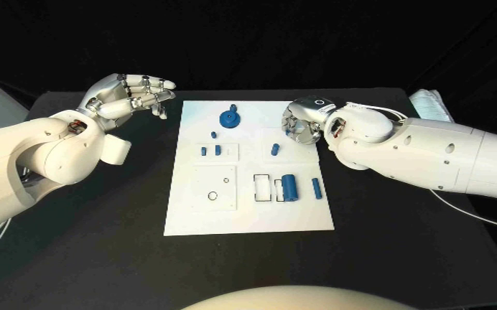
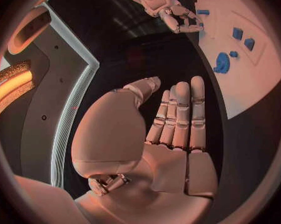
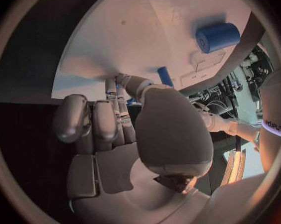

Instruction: Assemble the parts on the task board

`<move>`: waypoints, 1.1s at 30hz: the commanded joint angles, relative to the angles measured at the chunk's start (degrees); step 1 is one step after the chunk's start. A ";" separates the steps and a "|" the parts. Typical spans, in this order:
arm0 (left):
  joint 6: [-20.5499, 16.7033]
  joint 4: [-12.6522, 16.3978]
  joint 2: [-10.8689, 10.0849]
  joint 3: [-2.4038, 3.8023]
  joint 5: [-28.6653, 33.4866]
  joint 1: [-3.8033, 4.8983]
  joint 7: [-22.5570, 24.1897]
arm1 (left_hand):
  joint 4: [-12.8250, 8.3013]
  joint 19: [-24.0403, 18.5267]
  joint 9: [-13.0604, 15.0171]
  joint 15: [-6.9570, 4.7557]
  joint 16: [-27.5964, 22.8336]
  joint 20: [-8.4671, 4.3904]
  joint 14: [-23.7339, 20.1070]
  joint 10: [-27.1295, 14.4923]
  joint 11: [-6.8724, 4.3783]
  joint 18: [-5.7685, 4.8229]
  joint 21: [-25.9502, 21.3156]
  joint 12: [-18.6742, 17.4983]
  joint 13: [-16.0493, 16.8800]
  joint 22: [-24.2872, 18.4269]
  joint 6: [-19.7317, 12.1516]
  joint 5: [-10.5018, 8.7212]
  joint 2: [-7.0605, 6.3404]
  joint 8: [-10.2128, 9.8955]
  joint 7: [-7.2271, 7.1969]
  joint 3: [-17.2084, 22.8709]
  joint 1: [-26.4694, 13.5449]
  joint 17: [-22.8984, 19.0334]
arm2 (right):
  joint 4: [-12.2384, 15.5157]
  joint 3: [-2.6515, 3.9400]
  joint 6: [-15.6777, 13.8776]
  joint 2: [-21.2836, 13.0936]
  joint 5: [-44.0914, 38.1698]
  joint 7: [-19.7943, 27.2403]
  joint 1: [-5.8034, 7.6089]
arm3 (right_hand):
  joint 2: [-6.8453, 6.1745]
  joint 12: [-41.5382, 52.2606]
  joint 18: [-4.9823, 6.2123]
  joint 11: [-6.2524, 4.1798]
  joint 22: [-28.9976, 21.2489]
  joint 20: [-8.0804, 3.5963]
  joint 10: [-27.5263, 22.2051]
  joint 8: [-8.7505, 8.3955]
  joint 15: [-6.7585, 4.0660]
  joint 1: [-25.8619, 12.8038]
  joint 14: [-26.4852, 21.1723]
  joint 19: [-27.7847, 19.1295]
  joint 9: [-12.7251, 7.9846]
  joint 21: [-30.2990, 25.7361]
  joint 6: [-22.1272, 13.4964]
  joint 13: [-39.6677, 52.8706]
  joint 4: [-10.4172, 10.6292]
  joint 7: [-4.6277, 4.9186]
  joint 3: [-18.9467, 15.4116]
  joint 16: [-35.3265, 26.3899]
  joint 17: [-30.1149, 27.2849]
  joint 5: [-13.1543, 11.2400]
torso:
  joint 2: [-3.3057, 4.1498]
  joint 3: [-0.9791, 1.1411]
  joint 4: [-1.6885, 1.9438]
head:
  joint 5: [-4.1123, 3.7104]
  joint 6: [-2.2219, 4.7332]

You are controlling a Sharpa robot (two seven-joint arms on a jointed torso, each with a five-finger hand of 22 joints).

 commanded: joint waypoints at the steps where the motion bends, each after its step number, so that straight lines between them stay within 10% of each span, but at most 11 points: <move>1: 0.77 0.07 0.02 0.05 0.46 0.00 0.31 | 0.10 0.24 -0.10 0.08 -0.40 -0.04 -0.26 -0.55 0.03 0.89 -0.15 0.31 -0.05 -0.05 -0.39 -0.22 0.22 0.22 -0.14 -0.29 -0.08 0.00 | 0.19 -0.31 -0.30 0.33 -0.80 -1.87 -0.57 | 1.78 0.09 -1.19 -0.53 0.94 -0.04 1.30 0.87 -0.57 0.36 1.97 0.44 1.09 0.75 0.16 0.40 -0.45 -0.13 0.59 0.53 0.14 -0.70 | -0.01 -0.03 0.00 | -0.02 -0.15; 33: 1.79 -1.29 0.21 0.04 0.40 -0.01 0.85 | -0.34 0.86 -0.19 0.08 -0.63 -0.15 -0.29 -1.14 0.13 0.87 -0.51 0.16 -0.33 -0.42 -0.75 0.39 0.28 0.22 -0.07 -0.39 1.07 -0.01 | 8.58 0.57 -14.95 -4.54 1.10 -2.15 -0.34 | 1.79 -0.25 -1.85 -0.71 4.70 -0.26 2.22 1.95 -0.74 0.35 2.00 1.40 2.71 3.89 -0.12 0.89 -1.39 -0.16 1.73 1.21 0.27 -1.48 | -0.13 -0.01 -0.07 | 0.53 0.02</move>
